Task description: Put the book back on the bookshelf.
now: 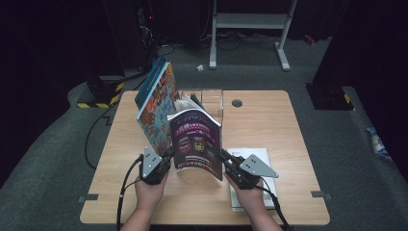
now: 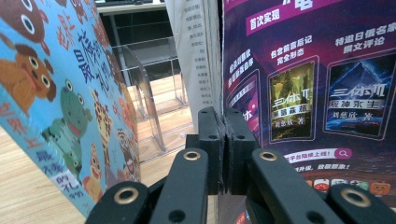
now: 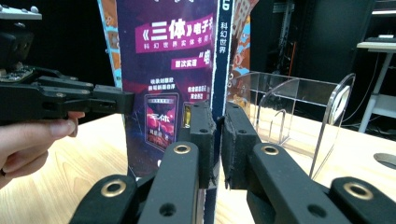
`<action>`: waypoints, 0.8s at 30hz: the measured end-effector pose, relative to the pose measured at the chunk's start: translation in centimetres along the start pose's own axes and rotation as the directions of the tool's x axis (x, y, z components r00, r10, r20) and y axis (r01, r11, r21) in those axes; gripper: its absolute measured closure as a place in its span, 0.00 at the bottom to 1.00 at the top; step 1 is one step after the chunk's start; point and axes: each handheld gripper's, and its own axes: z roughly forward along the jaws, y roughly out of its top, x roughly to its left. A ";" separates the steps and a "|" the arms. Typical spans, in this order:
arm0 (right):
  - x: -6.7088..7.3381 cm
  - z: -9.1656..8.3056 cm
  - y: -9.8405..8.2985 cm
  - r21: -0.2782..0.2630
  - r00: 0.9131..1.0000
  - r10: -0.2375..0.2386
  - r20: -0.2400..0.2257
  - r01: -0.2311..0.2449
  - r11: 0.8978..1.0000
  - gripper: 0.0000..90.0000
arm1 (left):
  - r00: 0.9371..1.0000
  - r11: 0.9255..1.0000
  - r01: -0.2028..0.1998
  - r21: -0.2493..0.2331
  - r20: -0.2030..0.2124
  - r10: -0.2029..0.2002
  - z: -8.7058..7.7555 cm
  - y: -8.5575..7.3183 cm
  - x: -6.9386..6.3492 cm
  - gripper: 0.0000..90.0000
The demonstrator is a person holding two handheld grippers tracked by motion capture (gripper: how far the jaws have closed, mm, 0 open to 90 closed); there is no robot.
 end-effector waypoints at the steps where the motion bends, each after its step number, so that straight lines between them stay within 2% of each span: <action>1: 0.0 -0.1 -0.1 0.003 1.000 -0.002 -0.001 0.002 1.000 0.93 | 1.000 1.000 0.003 -0.001 -0.001 -0.003 0.0 -0.1 0.0 0.97; 7: 0.1 -0.8 -1.1 0.023 1.000 0.006 -0.006 -0.006 1.000 0.93 | 1.000 1.000 -0.009 -0.009 0.007 0.009 -0.4 -0.7 -0.2 0.97; 16: 1.0 -1.9 -1.9 0.040 1.000 -0.021 -0.003 0.021 0.999 0.92 | 0.999 1.000 -0.021 -0.021 0.027 0.022 -1.3 -1.7 -0.6 0.97; 24: 1.1 -1.5 -1.4 0.060 1.000 0.000 -0.005 0.001 0.998 0.78 | 0.999 0.999 -0.035 -0.016 0.034 0.036 -1.6 -1.7 -0.6 0.97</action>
